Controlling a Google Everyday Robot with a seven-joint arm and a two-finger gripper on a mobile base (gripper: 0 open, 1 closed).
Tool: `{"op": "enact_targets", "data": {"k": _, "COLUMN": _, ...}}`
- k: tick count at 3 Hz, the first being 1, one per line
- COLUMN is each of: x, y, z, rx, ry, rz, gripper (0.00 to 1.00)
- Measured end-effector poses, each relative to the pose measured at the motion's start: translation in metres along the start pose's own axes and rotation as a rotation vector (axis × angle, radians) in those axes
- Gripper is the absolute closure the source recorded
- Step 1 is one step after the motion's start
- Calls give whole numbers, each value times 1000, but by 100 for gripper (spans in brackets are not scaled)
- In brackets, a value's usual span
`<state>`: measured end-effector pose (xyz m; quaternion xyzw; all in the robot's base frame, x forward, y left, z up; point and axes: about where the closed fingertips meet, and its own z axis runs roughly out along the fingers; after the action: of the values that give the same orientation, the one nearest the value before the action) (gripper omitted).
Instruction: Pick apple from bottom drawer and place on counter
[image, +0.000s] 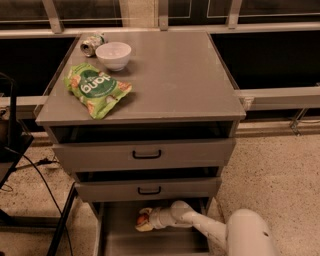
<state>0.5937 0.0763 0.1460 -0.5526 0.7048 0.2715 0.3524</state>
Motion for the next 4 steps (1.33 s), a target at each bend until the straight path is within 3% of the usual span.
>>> {"op": "enact_targets", "data": {"k": 1, "x": 0, "y": 0, "z": 0, "rx": 0, "ry": 0, "rz": 0, "gripper": 100}}
{"op": "enact_targets", "data": {"k": 2, "x": 0, "y": 0, "z": 0, "rx": 0, "ry": 0, "rz": 0, "gripper": 100}}
{"op": "enact_targets", "data": {"k": 3, "x": 0, "y": 0, "z": 0, "rx": 0, "ry": 0, "rz": 0, "gripper": 89}}
{"op": "enact_targets", "data": {"k": 4, "x": 0, "y": 0, "z": 0, "rx": 0, "ry": 0, "rz": 0, "gripper": 66}}
